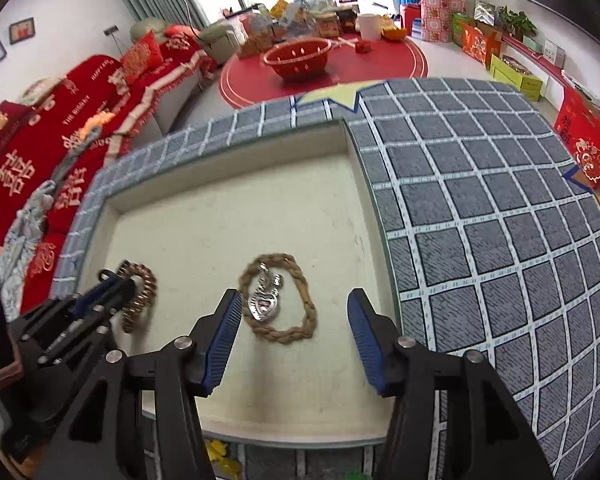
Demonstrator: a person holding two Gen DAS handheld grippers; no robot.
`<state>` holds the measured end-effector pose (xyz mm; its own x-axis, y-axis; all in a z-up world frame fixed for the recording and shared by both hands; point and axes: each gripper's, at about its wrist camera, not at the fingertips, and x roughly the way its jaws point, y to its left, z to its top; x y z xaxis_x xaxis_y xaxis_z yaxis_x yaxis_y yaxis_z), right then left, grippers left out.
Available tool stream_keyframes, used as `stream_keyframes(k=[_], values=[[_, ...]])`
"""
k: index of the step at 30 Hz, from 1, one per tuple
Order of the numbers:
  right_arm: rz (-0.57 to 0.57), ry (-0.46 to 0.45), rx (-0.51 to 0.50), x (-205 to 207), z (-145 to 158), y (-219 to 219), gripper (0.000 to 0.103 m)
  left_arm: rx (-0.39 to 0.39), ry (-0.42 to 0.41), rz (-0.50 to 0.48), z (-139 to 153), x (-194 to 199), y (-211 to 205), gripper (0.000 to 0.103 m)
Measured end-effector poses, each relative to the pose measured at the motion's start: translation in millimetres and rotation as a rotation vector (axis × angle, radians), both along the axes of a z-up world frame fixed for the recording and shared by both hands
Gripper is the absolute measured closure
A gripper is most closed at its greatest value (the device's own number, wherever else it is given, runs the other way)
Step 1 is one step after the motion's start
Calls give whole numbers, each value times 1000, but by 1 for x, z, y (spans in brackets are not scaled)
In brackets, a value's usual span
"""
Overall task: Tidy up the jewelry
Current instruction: 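Lower both bracelets into the tray and open both tools, then withdraw both tools from the tray toward the remaining jewelry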
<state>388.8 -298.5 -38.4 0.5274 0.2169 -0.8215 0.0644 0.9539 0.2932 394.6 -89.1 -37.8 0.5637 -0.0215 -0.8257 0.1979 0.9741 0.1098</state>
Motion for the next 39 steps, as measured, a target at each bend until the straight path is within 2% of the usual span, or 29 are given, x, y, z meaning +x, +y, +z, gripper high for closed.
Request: stream_keyframes(k=[1, 3, 6, 12, 15, 18, 21, 22, 23, 27, 34, 39], values=[[-2, -18, 15, -3, 6, -1, 44, -10, -14, 11, 2, -1, 2, 0], [-10, -49, 49, -9, 16, -3, 43, -34, -67, 21, 11, -5, 5, 0], [-32, -84, 76, -19, 29, -5, 42, -29, -71, 11, 18, -6, 4, 0], [-46, -101, 90, -40, 40, -11, 39, -33, -131, 29, 40, -27, 18, 0], [-42, -97, 100, -53, 43, -13, 26, -45, -160, 25, 51, -45, 26, 0], [-38, -108, 109, -70, 49, -14, 23, -60, -179, 12, 61, -65, 35, 0], [-36, -135, 112, -88, 58, -17, 13, -72, -169, -12, 66, -89, 42, 0], [-34, -146, 112, -95, 61, -18, 4, -70, -160, -21, 66, -96, 44, 0], [-34, -160, 109, -101, 65, -19, 0, -65, -152, -30, 66, -103, 45, 0], [-16, -189, 96, -129, 77, -19, 0, -48, -171, -24, 65, -132, 52, 0], [-19, -166, 96, -164, 83, -24, 0, -92, -92, -48, 49, -169, 62, 0], [-24, -141, 108, -185, 76, -26, 0, -115, -49, -43, 37, -194, 66, 0]])
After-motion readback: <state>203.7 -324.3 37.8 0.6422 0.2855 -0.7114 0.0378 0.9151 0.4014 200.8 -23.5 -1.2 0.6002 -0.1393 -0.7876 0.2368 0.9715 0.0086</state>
